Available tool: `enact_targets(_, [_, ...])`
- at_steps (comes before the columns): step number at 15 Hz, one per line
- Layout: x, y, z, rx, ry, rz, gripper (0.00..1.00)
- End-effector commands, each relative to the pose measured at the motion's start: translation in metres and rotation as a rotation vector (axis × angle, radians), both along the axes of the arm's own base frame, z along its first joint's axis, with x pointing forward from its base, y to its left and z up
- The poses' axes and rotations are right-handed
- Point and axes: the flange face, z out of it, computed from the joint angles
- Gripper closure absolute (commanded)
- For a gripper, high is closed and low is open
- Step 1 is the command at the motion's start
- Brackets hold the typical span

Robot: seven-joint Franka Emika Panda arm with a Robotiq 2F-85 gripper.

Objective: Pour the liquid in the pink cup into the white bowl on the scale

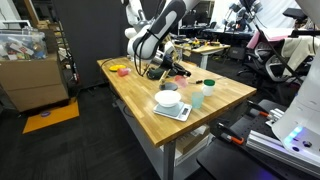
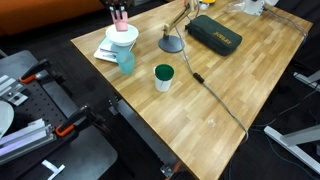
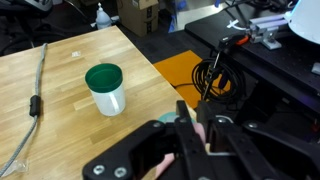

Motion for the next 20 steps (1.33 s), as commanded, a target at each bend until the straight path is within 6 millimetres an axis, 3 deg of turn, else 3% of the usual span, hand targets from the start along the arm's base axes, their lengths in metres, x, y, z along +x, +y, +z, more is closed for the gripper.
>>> enact_targets(1, [0.004,0.018,-0.01,-0.095,0.15,0.065,0.96])
enact_targets(8, [0.001,0.028,-0.056,-0.332,0.414,0.181,0.96])
enact_targets(17, [0.012,0.043,-0.066,-0.513,0.572,0.339,0.96])
enact_targets(20, [0.025,0.054,-0.067,-0.503,0.579,0.375,0.96])
